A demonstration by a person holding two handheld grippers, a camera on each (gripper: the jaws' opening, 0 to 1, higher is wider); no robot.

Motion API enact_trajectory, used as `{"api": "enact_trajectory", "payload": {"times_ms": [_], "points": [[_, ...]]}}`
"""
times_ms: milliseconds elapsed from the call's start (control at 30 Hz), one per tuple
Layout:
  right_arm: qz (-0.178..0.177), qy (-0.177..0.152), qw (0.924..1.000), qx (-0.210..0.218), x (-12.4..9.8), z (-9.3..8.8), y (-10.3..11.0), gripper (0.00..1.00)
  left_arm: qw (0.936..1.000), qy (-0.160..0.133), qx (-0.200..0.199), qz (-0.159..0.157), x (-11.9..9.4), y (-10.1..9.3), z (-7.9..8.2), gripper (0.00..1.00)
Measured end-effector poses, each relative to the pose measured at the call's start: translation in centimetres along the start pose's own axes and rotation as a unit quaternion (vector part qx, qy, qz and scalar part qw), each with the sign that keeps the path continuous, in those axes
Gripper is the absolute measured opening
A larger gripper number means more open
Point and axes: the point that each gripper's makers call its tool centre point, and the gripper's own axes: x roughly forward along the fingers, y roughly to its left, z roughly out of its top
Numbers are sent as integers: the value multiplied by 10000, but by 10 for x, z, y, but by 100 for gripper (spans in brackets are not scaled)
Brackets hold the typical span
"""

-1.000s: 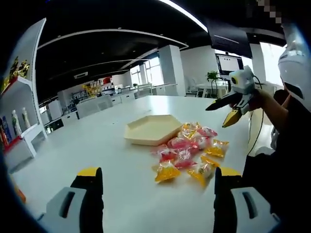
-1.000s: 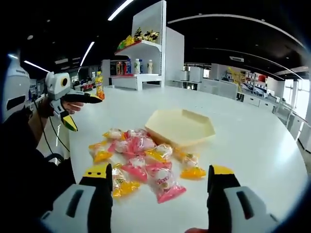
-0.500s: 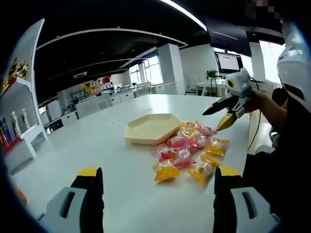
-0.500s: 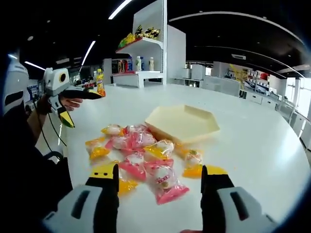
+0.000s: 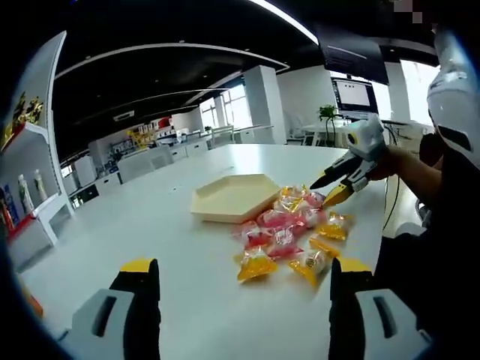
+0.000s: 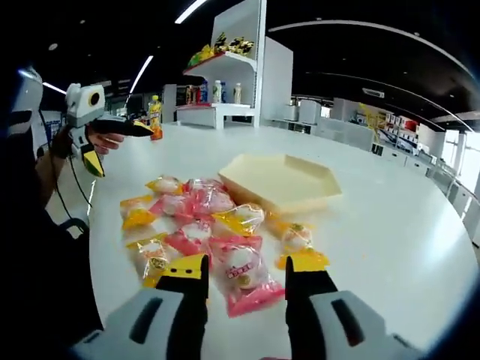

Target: Pick up the marshmallows scattered on the table and place them into the bowl on the table

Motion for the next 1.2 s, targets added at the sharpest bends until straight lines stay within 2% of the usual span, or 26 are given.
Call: {"api": "enact_trajectory", "payload": {"times_ms": [267,733,1200], "points": [[39,100,9997,-206,1,-3,3,32,9999,-102,28,-56,0,-2,7,94],[42,132,9996,-264,1,-5,4,27,10000,-50,22,13,-2,0,3,94],[55,163,9989,-427,0,-6,4,24,9999,-64,88,18,-3,-2,6,93]]}}
